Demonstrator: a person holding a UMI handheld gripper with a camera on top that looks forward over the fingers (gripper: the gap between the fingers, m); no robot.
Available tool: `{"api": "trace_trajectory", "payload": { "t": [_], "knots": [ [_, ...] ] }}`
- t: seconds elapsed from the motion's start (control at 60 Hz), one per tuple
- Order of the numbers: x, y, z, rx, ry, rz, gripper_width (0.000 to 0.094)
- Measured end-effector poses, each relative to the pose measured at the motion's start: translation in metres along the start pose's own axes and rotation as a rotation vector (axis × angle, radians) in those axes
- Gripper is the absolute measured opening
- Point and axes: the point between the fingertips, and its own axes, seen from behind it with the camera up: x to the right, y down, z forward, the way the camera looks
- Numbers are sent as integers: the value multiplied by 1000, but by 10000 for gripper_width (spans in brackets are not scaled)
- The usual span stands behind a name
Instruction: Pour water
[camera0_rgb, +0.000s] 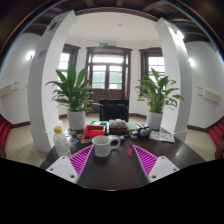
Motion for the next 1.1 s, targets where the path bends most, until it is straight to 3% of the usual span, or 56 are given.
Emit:
{"api": "trace_trajectory", "payload": {
  "t": [0.117,0.333,0.533,0.933,1.033,1.1],
  "knots": [
    [-34,1,-11,-11,-84,4,748],
    [-175,50,6,-20,-222,46,755],
    [-218,66,70,-36,-229,16,753],
    [-264,52,155,-2,-243,58,747],
    [-263,52,166,5,-228,59,708],
    [-259,56,171,1,-204,46,634]
  ]
}}
